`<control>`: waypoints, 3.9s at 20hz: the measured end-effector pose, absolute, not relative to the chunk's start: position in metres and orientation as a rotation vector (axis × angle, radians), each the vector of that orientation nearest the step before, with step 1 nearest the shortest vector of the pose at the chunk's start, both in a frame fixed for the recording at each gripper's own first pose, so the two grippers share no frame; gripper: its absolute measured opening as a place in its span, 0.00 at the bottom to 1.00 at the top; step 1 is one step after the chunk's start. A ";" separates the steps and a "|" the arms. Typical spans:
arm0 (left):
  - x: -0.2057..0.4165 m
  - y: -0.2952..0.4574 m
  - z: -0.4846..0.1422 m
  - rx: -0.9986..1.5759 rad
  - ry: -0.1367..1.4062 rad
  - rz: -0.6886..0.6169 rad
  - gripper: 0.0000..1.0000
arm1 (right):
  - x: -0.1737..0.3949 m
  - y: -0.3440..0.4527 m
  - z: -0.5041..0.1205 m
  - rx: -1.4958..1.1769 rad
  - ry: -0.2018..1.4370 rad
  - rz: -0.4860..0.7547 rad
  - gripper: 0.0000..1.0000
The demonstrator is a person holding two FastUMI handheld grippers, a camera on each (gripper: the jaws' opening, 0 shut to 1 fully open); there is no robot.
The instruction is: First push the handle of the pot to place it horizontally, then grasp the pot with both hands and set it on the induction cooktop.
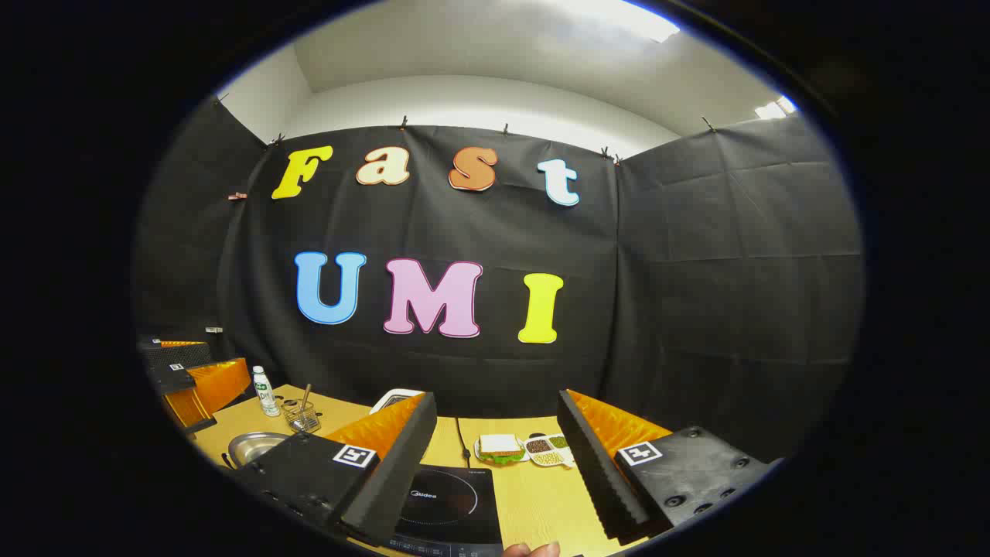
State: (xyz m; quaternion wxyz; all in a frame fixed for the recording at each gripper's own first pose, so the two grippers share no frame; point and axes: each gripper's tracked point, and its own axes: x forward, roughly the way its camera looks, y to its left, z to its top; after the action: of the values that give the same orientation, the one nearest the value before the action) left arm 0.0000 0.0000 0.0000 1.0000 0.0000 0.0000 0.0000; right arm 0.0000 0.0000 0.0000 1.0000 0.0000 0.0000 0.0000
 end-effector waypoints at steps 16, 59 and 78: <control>-0.006 0.001 0.005 0.006 -0.016 0.014 0.95 | -0.005 -0.009 0.003 -0.003 -0.007 -0.024 0.98; -0.111 0.137 -0.282 -0.151 1.093 -0.146 0.05 | -0.017 0.028 -0.011 -0.060 0.026 -0.024 0.98; -0.072 0.220 -0.365 -0.269 1.231 0.049 0.05 | -0.011 0.040 -0.015 -0.101 0.043 -0.062 0.98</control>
State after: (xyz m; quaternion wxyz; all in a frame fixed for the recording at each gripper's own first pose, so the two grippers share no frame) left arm -0.0721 0.2203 -0.3648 0.8076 -0.1256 0.5757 0.0231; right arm -0.0108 0.0403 -0.0152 0.9980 -0.0504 0.0217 -0.0312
